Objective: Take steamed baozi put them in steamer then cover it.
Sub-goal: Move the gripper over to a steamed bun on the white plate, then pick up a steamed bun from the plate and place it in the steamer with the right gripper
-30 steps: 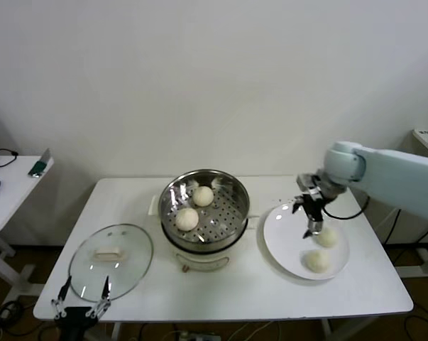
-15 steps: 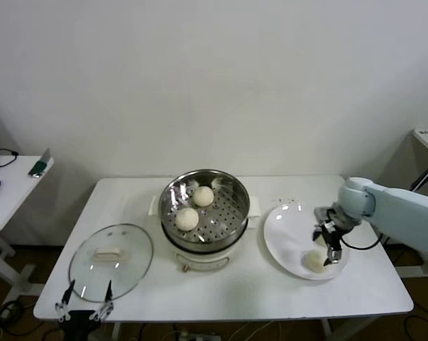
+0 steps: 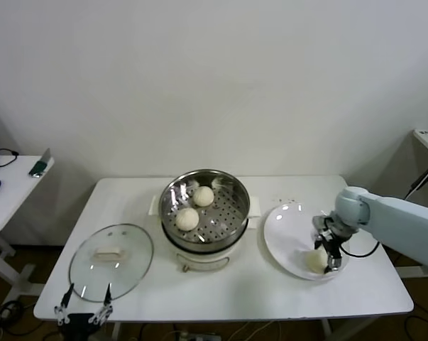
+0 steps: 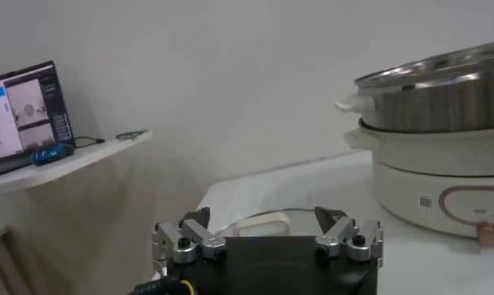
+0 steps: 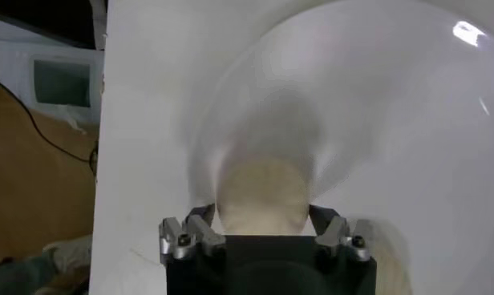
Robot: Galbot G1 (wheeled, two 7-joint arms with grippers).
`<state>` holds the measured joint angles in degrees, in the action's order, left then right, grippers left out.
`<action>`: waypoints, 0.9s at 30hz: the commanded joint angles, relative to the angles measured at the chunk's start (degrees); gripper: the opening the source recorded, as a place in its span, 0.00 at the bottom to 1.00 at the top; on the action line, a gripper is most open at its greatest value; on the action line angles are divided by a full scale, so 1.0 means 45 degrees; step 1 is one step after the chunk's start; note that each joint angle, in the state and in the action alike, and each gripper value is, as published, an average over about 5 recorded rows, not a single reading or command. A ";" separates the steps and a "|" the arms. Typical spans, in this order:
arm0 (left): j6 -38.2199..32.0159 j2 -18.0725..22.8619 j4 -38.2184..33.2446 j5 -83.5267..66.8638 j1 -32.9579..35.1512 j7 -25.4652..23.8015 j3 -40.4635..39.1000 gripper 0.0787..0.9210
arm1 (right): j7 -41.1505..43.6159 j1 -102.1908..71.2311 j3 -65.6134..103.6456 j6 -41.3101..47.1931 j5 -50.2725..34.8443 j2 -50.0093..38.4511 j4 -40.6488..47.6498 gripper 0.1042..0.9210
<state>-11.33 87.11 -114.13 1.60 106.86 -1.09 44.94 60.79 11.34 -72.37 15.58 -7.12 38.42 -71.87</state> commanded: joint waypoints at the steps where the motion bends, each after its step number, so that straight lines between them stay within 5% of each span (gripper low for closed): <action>1: 0.0004 0.0006 -0.0023 0.0047 0.0004 -0.0002 -0.0014 0.88 | 0.0019 -0.0221 0.0137 -0.0108 0.0105 0.0098 0.0260 0.78; 11: 0.0001 0.0002 -0.0038 0.0089 0.0003 -0.0006 -0.0096 0.88 | 0.0277 0.1615 -0.0576 -0.1363 -0.0067 0.0527 0.0320 0.74; 27: 0.0020 0.0019 -0.0088 0.0140 0.0018 -0.0010 -0.0143 0.88 | 0.1212 0.8240 -0.2903 -0.7589 0.0374 0.4033 -0.0627 0.75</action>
<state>-11.29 87.16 -114.58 2.15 106.88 -1.10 44.38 64.56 33.23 -81.62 -4.09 -5.59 48.09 -73.30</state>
